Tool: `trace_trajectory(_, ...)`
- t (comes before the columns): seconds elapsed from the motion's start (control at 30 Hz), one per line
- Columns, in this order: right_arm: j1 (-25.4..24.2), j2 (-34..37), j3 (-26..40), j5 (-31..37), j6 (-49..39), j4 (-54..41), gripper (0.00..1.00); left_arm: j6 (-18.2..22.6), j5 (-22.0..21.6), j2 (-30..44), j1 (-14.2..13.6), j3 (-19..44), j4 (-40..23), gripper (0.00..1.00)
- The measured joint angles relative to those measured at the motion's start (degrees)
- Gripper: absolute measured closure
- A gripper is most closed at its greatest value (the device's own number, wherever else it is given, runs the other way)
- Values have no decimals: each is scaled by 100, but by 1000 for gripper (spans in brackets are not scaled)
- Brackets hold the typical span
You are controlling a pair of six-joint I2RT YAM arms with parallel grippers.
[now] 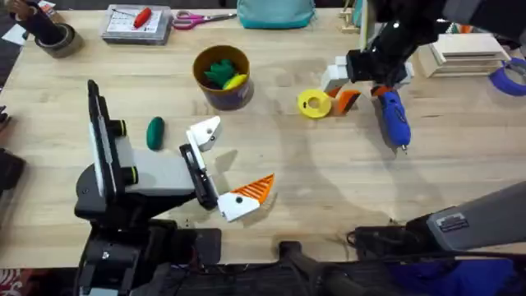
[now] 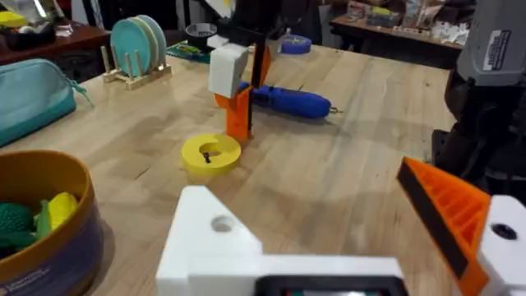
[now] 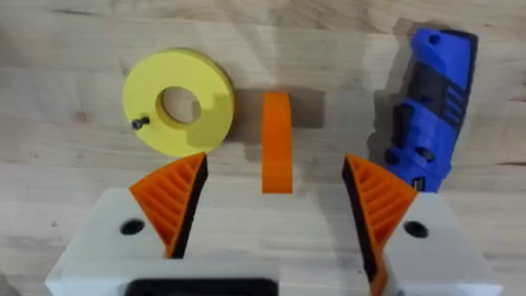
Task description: Pick up the gripper from the table and insert it into the empty holder that is missing its gripper. Then pick up a screw, insert it into the mounting hole, and use the screwdriver to tighten it. Finally, clean up the table by picking up the vegetable and placing it into the bucket.
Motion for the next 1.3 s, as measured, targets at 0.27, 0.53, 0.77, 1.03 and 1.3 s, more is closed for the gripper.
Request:
trace_trajectory(0.27, -115, 75, -15, -19, 23, 122, 214, -1, 0, 0, 0, 0, 0, 15)
trace_trajectory(0.53, -127, 75, -15, -20, 23, 91, 317, 0, 0, 0, 0, 0, 0, 15)
trace_trajectory(0.77, -116, 269, -56, -19, 22, 107, 336, 0, -1, 1, 0, 0, 0, 15)
trace_trajectory(1.03, -111, 338, -92, -22, 35, 104, 684, 0, -1, 0, 0, 0, 0, 16)
trace_trajectory(1.3, -111, 333, -92, -4, 59, 128, 987, 0, 0, 0, 0, 0, 0, 15)
